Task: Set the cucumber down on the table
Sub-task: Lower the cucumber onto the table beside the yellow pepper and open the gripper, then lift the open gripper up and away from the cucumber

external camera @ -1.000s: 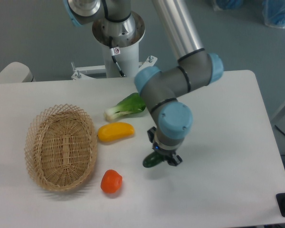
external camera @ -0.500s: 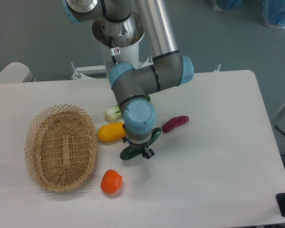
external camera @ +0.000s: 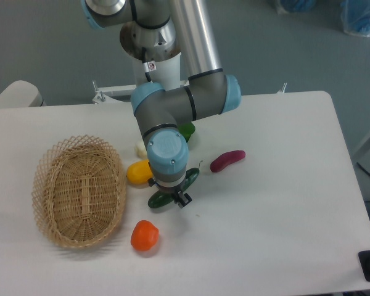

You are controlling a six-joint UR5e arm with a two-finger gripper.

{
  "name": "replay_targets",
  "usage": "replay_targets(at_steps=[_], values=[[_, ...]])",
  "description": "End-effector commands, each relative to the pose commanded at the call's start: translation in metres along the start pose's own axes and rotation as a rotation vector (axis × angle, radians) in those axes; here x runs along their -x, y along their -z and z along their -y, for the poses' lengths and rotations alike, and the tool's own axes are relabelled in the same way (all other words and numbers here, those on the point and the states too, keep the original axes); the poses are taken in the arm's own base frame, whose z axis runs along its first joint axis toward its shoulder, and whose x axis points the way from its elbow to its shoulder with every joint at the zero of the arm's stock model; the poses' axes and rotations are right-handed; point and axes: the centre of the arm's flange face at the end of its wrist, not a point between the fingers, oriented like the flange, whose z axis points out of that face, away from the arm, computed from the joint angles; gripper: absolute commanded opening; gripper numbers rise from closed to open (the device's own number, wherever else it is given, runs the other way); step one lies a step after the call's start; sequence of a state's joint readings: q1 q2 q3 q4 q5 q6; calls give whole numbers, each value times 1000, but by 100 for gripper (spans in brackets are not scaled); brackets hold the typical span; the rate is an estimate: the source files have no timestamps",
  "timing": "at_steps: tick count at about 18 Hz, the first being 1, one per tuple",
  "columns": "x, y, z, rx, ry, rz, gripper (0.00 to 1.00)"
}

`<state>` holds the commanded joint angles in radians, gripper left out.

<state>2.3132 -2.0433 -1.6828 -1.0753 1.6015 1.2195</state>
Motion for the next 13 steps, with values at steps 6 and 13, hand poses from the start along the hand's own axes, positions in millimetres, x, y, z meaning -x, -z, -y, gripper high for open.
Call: replay_targets(at_steps=[6,13], values=[[35,28,-29,-23,47,45,100],[91,49,-58,-25,38,44,100]])
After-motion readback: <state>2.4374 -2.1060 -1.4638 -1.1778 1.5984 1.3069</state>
